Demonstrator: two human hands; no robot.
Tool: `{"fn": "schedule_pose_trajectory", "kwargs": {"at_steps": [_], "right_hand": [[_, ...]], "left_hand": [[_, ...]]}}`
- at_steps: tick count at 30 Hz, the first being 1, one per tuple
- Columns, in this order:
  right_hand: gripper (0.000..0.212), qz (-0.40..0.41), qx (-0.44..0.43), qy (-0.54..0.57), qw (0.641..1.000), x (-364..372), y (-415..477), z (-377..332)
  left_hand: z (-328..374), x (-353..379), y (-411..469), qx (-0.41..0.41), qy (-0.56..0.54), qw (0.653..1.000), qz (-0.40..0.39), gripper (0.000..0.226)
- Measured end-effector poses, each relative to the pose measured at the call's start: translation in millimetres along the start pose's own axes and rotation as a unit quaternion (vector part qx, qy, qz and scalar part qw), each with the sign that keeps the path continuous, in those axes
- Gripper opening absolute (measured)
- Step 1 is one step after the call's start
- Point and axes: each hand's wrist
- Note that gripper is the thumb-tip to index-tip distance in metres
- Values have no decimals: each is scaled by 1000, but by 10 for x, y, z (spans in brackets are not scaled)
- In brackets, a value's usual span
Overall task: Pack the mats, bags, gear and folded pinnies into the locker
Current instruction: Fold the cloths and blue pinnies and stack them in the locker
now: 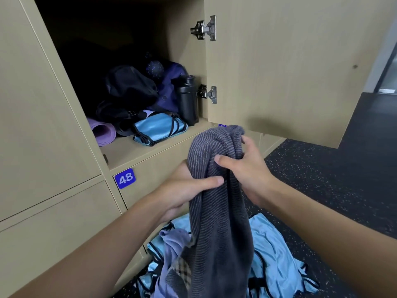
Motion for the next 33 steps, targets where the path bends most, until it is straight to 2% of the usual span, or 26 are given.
{"fn": "schedule_pose_trajectory", "kwargs": {"at_steps": [2, 4, 7, 10, 12, 14, 15, 17, 18, 21, 23, 26, 28, 31, 33], "right_hand": [[62, 16, 21, 15, 1000, 4, 16, -13], [58, 2, 35, 12, 999, 2, 28, -14], [35, -73, 28, 20, 997, -12, -22, -10], [32, -136, 23, 28, 990, -12, -90, 33], [23, -130, 10, -2, 991, 5, -103, 55], [15, -95, -24, -40, 994, 20, -95, 65], [13, -78, -44, -60, 994, 20, -93, 57], [13, -51, -77, -107, 990, 5, -96, 27], [13, -43, -90, -129, 987, -4, -92, 11], [16, -45, -85, -141, 985, -15, -92, -23], [14, -51, -43, -90, 994, -2, -107, -64], [31, -64, 44, 53, 996, 0, -131, -163], [37, -88, 66, 120, 987, -15, -143, -201], [48, -132, 55, 135, 980, -5, -167, -213], [50, -159, 40, 102, 981, 3, -180, -195]], "left_hand": [[-34, 18, -1, -3, 16, 1000, 17, 31], [-64, 50, 10, 4, 20, 998, 67, 27], [18, 43, 45, 38, -10, 990, 137, 17], [144, -45, 100, 65, -73, 980, 173, 12], [138, -60, 104, 58, -90, 979, 174, 15], [43, -21, 67, -3, -83, 987, 140, 30], [-1, 16, 36, -35, -75, 990, 112, 29], [-47, 78, -24, -59, -66, 994, 68, 24], [-48, 82, -27, -53, -65, 994, 71, 24], [-11, 31, -8, 9, -50, 990, 131, 16], [9, -1, -3, 45, -50, 984, 168, 14], [13, -7, 5, 65, -67, 974, 205, 10], [13, -8, 30, 64, -88, 971, 212, 13], [26, 15, 37, 56, -45, 984, 163, 29], [39, 36, 10, 51, -17, 990, 127, 35]]}}
Point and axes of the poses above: each hand's wrist, its own y-axis towards the middle knuckle, its own x-axis out of the palm, z = x × y, and after that the axes turned 7 degrees about -y, right-handed
